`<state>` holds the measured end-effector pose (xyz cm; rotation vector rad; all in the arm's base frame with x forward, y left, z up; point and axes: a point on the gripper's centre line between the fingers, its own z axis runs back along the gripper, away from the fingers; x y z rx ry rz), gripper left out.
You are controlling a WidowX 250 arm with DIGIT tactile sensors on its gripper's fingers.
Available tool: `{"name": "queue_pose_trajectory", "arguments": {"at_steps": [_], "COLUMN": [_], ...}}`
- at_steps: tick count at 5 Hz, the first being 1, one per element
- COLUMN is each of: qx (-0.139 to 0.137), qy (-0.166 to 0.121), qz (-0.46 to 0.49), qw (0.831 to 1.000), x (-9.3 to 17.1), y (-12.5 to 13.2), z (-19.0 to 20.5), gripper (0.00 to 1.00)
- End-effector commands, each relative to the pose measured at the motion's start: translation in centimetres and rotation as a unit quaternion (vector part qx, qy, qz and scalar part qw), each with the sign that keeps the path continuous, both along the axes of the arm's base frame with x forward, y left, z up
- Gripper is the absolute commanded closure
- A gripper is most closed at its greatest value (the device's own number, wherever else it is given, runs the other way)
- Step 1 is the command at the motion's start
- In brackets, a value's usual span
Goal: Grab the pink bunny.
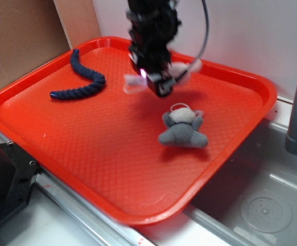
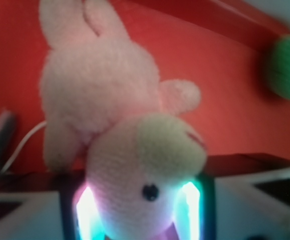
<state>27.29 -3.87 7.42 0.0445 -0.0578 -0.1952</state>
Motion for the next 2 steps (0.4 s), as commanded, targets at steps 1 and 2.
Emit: {"name": "queue_pose_trajectory", "arguments": {"at_steps": [1, 2], "qx": [-0.008, -0.004], "qy": [-0.003, -0.019], "qz": [0.102, 0.123], "qw": [0.995, 0.992], "x": [-5.2, -9.2], "y": [3.3, 4.7], "z": [7.4, 9.4], "gripper": [1.0, 1.0]}}
